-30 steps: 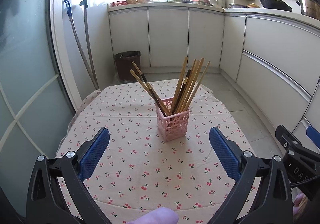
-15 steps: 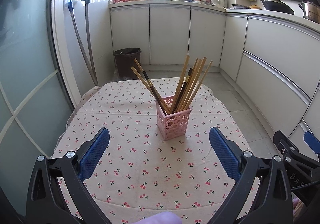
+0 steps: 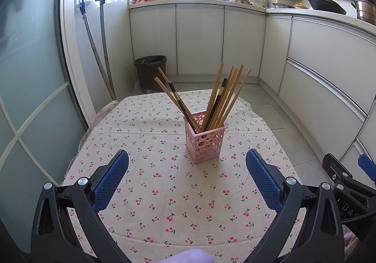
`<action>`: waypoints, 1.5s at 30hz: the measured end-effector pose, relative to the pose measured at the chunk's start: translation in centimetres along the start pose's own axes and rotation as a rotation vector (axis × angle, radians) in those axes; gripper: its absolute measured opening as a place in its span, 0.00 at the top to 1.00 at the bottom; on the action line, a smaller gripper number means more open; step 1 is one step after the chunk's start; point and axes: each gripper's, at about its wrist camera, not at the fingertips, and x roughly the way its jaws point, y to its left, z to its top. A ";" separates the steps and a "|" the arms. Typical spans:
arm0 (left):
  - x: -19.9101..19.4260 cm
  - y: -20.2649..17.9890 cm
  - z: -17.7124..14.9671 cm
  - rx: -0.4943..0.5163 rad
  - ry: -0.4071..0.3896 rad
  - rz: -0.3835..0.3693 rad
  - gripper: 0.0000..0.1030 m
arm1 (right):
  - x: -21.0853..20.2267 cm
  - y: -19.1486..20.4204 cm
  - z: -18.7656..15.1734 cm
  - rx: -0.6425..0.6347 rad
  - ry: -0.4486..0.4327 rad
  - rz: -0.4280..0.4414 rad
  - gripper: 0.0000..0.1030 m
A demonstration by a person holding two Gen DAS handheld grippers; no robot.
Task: Organize utensils
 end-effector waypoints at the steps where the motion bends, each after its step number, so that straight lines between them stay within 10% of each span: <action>1: 0.0 0.0 0.0 0.000 0.000 -0.001 0.07 | 0.0 0.0 0.0 -0.001 0.000 0.000 0.07; 45: 0.7 -0.3 -0.4 0.012 0.033 0.020 0.07 | 1.0 0.2 -0.7 0.011 0.040 0.004 0.07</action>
